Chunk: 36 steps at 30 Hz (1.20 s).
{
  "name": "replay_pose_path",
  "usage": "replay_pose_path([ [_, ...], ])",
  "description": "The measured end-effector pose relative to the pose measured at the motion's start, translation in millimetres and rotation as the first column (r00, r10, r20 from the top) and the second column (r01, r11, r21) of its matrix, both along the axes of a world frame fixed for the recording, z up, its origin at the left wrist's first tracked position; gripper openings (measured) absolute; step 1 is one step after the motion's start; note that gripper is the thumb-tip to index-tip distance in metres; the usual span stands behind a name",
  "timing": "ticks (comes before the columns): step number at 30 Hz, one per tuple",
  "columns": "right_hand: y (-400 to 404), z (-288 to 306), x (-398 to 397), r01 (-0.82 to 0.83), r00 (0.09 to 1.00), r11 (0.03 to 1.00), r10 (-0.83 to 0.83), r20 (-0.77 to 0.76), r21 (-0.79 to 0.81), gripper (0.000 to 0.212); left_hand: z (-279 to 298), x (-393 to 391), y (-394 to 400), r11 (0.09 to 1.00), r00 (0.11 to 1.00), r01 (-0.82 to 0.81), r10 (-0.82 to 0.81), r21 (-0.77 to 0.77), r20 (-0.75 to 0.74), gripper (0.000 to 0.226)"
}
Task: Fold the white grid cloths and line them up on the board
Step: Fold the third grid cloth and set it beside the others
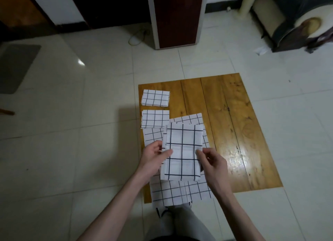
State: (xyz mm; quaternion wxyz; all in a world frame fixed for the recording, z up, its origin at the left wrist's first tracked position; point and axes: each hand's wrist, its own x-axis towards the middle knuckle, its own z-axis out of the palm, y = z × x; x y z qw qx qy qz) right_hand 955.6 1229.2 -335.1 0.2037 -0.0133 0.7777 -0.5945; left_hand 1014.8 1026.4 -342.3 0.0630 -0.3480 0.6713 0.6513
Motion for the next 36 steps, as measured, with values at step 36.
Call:
replay_pose_path([
  [36,-171,-79,89,0.608,0.782,0.793,-0.608,0.133,0.051,0.025,-69,-70,-137,0.795,0.8,0.6,-0.594,-0.09,0.088,0.023],
])
